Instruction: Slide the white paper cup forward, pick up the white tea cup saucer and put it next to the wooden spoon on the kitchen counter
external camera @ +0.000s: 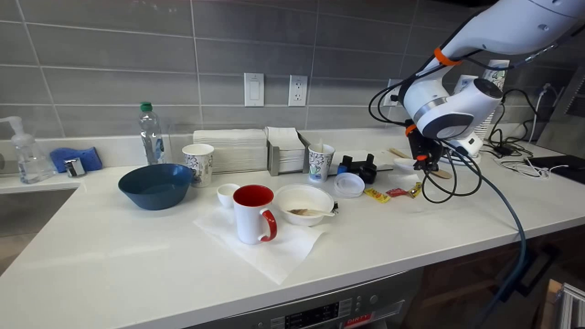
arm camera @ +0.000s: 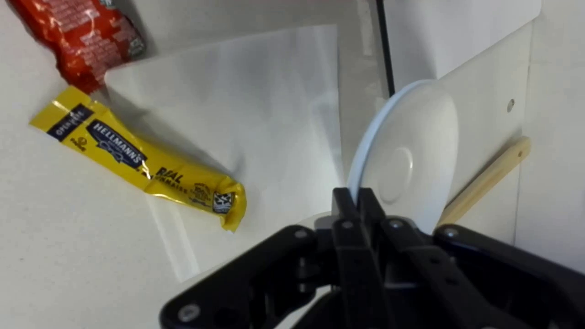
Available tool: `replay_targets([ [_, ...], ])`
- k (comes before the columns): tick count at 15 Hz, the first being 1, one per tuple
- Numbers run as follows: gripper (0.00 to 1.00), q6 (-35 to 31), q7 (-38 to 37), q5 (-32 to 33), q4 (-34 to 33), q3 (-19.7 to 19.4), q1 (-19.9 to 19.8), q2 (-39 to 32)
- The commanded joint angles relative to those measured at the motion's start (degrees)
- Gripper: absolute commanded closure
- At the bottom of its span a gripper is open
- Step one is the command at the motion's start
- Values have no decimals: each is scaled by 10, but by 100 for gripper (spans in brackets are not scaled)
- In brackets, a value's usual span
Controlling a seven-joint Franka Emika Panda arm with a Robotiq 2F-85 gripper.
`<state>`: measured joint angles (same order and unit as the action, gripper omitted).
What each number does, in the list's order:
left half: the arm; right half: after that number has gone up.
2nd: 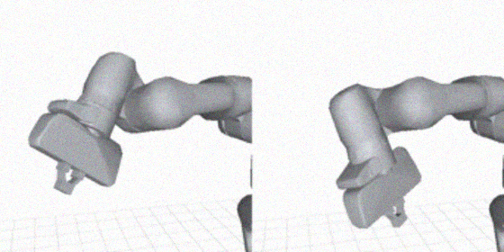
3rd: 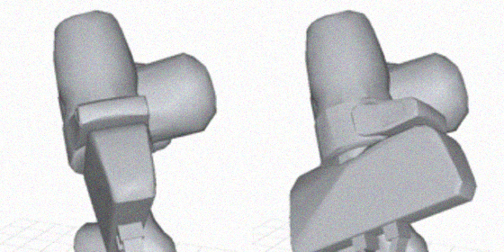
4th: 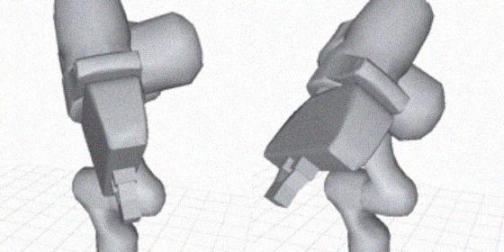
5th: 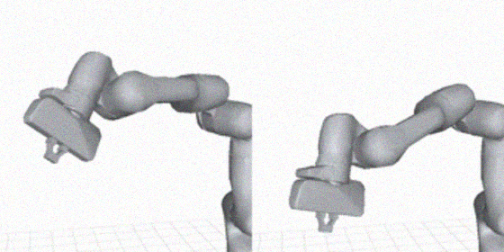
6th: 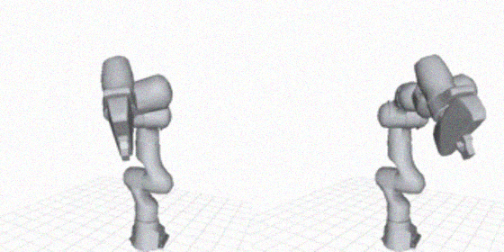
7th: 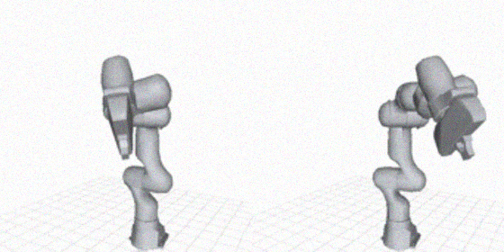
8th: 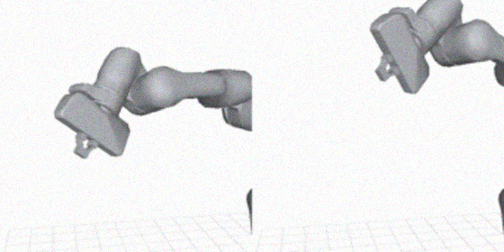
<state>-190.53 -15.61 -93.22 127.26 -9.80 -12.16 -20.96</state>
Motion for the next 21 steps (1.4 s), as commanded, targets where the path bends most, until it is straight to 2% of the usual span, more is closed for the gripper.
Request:
replay_targets([
  [1, 98, -22, -24, 12, -19, -8, 12, -25],
  [10, 98, -28, -25, 12, -29, -7, 16, -45],
  [11, 80, -28, -25, 12, -30, -7, 16, -47],
  [12, 78, -29, -24, 12, -29, -6, 17, -49],
  [13, 71, -30, -24, 12, -30, -6, 17, -51],
  [16, 75, -31, -23, 12, -29, -6, 19, -53],
  [17, 72, -32, -23, 12, -28, -6, 19, -53],
  [18, 67, -33, -23, 12, -28, -6, 20, -52],
  [20, 42, -30, -20, 12, -18, -5, 21, -44],
  [21, 42, -28, -18, 11, -11, -5, 21, -38],
])
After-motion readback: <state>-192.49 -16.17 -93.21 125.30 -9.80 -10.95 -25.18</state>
